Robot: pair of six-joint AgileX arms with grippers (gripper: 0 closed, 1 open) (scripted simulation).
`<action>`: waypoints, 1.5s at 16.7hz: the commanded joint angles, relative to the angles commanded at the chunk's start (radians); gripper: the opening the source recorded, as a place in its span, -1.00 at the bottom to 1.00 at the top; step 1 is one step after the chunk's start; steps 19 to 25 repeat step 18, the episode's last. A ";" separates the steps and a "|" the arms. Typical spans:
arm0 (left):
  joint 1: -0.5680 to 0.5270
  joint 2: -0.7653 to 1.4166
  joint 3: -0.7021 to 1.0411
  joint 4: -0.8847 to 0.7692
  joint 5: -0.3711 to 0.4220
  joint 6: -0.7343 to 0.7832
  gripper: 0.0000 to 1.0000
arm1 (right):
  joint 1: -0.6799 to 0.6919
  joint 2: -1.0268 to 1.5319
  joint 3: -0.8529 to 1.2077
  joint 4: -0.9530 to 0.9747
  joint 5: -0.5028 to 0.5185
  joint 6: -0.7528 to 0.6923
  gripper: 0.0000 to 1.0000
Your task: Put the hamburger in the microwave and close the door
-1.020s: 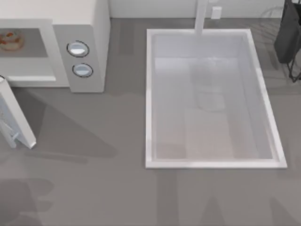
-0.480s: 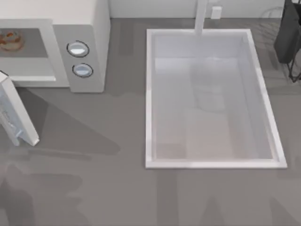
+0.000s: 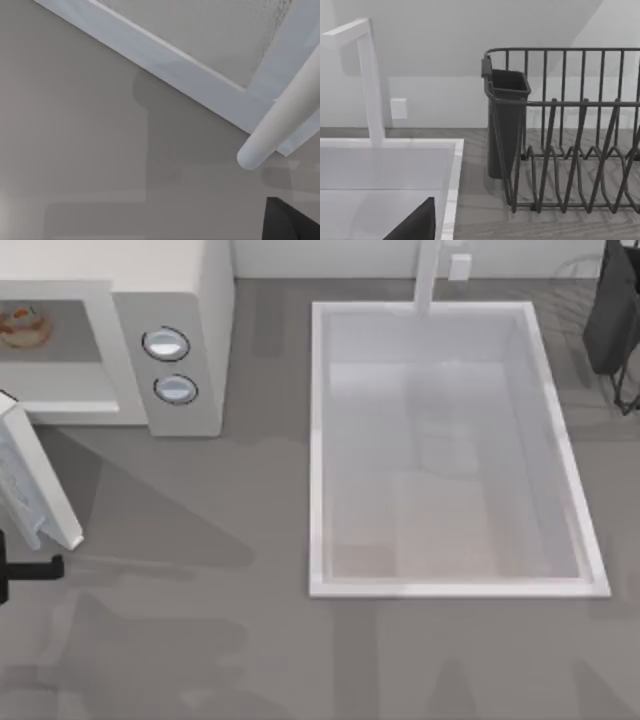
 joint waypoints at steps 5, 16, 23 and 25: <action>0.003 0.020 0.015 0.007 0.002 -0.001 -1.00 | 0.000 0.000 0.000 0.000 0.000 0.000 1.00; -0.034 0.501 0.295 0.201 -0.018 -0.019 -1.00 | 0.000 0.000 0.000 0.000 0.000 0.000 1.00; -0.035 0.513 0.305 0.208 -0.019 -0.020 -1.00 | 0.000 0.000 0.000 0.000 0.000 0.000 1.00; -0.035 0.513 0.305 0.208 -0.019 -0.020 -1.00 | 0.000 0.000 0.000 0.000 0.000 0.000 1.00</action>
